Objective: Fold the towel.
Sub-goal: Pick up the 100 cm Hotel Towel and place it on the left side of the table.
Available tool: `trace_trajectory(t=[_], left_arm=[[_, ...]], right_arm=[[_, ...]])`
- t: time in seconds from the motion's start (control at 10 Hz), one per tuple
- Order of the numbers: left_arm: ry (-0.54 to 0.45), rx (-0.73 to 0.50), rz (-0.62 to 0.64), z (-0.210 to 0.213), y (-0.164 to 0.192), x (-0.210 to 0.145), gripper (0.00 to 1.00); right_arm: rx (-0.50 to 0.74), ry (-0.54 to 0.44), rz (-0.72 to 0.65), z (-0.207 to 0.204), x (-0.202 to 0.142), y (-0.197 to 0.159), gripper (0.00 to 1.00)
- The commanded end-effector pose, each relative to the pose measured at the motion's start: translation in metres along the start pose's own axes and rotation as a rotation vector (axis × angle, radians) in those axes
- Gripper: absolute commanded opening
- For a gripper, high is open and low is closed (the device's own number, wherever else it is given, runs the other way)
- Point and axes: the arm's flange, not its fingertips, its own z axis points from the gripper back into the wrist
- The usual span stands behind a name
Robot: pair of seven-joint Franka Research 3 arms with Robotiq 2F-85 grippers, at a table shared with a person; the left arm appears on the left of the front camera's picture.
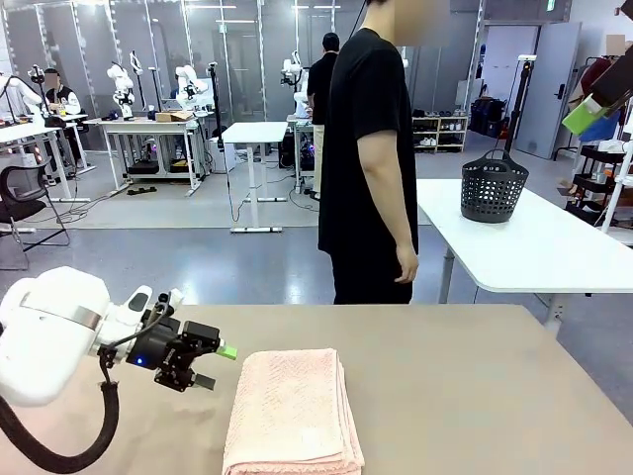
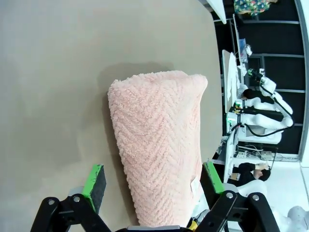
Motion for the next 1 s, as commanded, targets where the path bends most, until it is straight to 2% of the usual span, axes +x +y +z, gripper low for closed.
trace_trajectory(t=[0.0,0.9], left_arm=[[-0.028,-0.025,-0.024,-0.020,0.003,0.003,1.00],[-0.004,-0.081,0.032,-0.056,0.000,-0.008,1.00]], right_arm=[[0.003,0.008,0.000,0.003,-0.001,-0.001,1.00],[0.003,0.008,0.000,0.003,-0.001,-0.001,1.00]])
